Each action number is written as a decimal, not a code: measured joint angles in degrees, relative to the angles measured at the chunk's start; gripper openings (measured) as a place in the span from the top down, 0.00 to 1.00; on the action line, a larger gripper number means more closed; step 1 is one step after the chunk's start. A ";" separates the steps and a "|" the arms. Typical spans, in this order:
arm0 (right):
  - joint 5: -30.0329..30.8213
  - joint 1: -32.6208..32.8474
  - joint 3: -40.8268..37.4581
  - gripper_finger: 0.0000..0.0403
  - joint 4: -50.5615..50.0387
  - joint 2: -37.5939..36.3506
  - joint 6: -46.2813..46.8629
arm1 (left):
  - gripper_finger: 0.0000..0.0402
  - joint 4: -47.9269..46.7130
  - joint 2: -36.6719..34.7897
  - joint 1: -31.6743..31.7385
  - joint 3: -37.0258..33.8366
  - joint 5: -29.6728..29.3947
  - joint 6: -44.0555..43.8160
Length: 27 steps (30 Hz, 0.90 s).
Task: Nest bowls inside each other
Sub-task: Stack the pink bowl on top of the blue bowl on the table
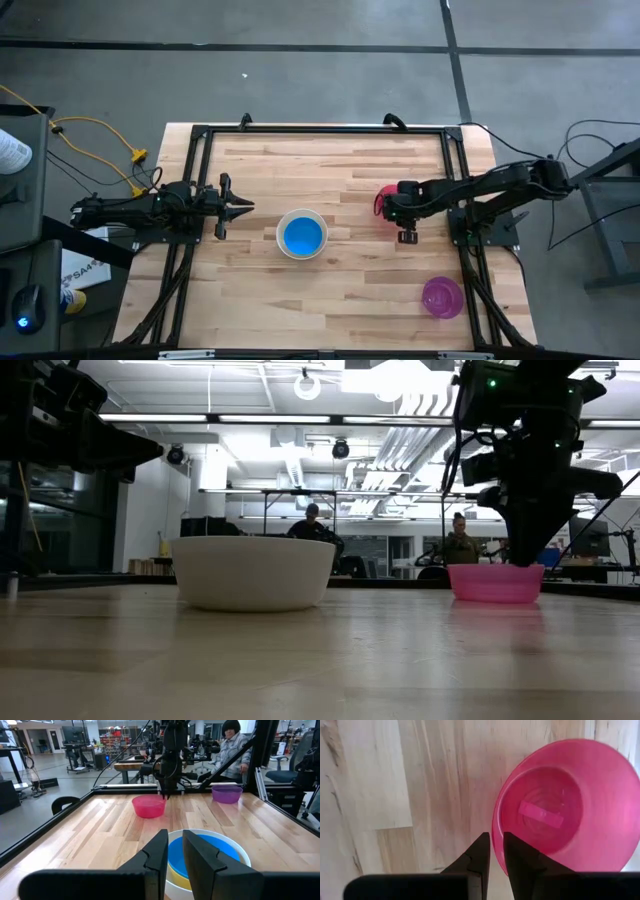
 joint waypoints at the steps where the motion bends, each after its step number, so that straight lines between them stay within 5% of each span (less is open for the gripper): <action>1: -0.01 0.00 0.00 0.88 0.00 0.29 0.00 | 0.85 0.00 0.00 0.01 -0.01 0.00 0.00; 27: 0.43 -1.09 -0.02 0.88 2.78 3.27 -1.45 | 0.85 -0.01 0.01 0.00 0.00 0.00 0.00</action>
